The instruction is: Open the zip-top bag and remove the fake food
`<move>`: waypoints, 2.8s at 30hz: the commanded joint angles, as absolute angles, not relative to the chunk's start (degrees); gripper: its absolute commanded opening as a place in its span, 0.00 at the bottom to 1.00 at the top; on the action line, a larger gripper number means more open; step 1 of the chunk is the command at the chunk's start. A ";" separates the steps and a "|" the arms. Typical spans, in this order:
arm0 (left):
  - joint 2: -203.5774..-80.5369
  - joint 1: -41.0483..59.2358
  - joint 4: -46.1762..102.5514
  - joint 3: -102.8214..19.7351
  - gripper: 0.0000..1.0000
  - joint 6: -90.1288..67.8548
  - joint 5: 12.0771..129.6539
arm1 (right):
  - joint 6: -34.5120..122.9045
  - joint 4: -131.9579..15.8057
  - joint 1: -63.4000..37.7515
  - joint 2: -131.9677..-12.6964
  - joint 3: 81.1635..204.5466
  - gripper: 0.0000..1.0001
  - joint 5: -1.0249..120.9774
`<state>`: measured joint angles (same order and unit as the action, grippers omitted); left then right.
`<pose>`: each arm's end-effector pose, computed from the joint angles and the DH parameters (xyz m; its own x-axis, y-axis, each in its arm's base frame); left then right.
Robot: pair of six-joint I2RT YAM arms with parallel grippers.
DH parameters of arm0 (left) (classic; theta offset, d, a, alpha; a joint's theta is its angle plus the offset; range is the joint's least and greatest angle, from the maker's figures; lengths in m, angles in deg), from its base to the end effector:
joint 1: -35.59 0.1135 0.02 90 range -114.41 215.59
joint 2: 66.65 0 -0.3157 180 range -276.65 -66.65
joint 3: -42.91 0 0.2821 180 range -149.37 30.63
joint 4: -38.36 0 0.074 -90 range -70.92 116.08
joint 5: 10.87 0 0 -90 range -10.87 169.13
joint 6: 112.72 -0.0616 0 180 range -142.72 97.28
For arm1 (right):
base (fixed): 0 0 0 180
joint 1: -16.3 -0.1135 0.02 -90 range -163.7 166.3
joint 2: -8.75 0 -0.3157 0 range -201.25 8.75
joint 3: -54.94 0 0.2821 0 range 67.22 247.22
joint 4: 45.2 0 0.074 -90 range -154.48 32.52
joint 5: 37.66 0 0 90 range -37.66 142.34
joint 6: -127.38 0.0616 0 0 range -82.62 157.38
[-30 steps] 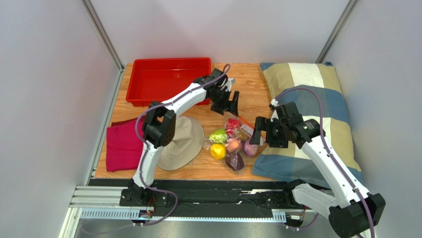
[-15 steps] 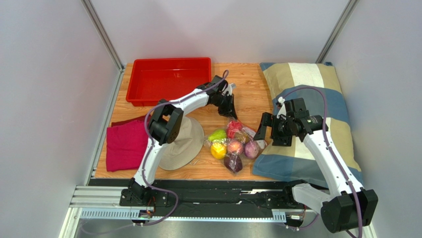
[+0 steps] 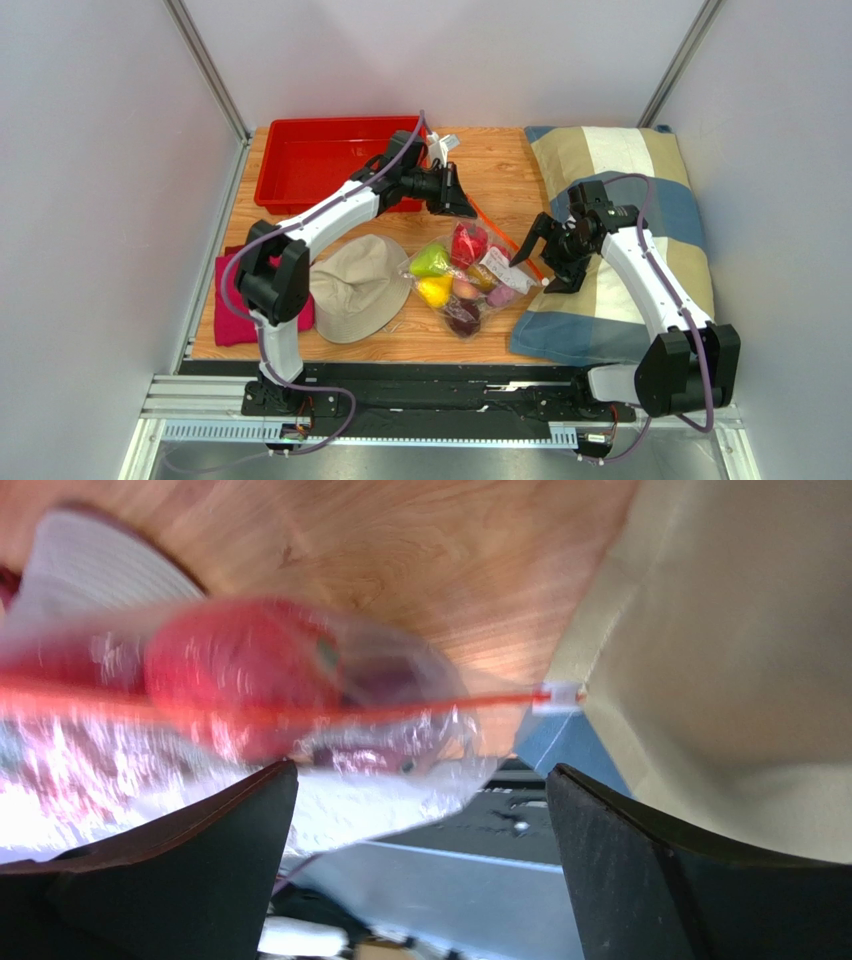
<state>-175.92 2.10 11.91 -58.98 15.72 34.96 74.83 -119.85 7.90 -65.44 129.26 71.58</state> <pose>0.3951 -0.3129 0.3095 -0.9098 0.0673 -0.4095 0.3994 0.4094 -0.8203 0.2457 0.0568 0.2905 -0.8937 0.4484 -0.0188 0.4012 0.8169 0.4144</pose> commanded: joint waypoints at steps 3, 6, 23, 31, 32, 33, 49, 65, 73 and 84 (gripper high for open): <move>-167.65 -0.35 30.37 -49.63 0.00 20.43 30.61 | 91.25 -132.70 8.39 -68.33 142.17 1.00 61.50; -165.80 -1.14 32.41 -47.51 0.00 20.88 32.27 | 94.85 -136.31 8.48 -68.33 144.83 1.00 61.73; -156.13 -3.17 32.15 -42.76 0.00 13.50 32.81 | 110.43 -127.69 8.66 -57.34 128.38 0.83 71.68; -154.98 -3.52 31.53 -41.88 0.00 12.79 33.16 | 109.36 -135.45 9.62 -52.87 136.67 0.82 61.39; -154.98 -3.52 31.71 -41.88 0.00 12.97 33.07 | 109.63 -133.96 9.88 -52.78 135.35 0.81 63.30; -154.98 -3.61 31.80 -41.97 0.00 13.05 32.99 | 109.63 -130.12 10.41 -52.86 133.77 0.79 64.89; -147.09 -5.98 16.56 -42.49 0.18 2.11 38.94 | 102.17 -125.50 10.59 -59.54 132.24 0.01 64.92; -152.42 -13.27 3.67 -52.95 0.81 -10.85 51.89 | 90.02 -125.42 1.28 -70.87 151.59 0.00 63.84; -163.41 -16.61 0.68 -60.25 0.82 -11.29 53.63 | 93.98 -127.18 0.22 -71.32 152.74 0.00 64.55; -166.41 -15.39 -1.43 -62.45 0.00 -9.45 51.37 | 79.79 -121.82 3.20 -70.79 154.23 0.28 72.01</move>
